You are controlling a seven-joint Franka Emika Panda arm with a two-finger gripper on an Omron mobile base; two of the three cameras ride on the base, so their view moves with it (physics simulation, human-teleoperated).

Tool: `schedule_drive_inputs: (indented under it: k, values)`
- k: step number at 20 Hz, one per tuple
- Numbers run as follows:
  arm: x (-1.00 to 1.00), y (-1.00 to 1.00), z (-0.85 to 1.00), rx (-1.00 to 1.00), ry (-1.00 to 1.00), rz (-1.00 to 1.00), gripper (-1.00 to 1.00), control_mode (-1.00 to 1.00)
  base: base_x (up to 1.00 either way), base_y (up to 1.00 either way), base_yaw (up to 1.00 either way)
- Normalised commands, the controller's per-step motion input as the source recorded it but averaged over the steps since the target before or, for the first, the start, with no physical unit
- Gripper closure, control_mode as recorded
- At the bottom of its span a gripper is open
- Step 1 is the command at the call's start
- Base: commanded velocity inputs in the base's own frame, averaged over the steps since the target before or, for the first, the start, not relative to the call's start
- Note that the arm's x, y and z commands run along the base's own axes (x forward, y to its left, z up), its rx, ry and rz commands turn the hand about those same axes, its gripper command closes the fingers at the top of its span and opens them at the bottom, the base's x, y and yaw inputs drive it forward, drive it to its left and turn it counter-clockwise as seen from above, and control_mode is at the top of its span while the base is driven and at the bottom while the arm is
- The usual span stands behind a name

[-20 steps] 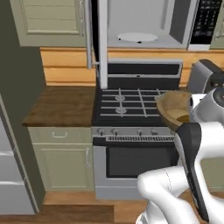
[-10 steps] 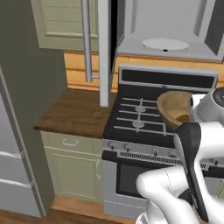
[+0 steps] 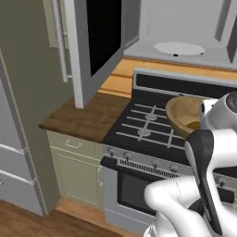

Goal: Pick the avocado from the sink and place it in the bowl. Then pick the bowl and place it in the microwave. Then close the microwave door and press the start button.

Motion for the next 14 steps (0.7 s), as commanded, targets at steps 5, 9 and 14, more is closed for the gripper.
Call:
schedule_drive_inputs:
  k: [5, 9, 14]
  values:
    - [0.0, 0.0, 0.0, 0.0, 0.0, 0.0, 1.0, 1.0, 0.35, -0.2, 0.08]
    - [0.0, 0.0, 0.0, 0.0, 0.0, 0.0, 1.0, 1.0, 0.8, 0.0, 0.0]
    - [0.0, 0.0, 0.0, 0.0, 0.0, 0.0, 1.0, 1.0, 0.48, 0.0, 0.05]
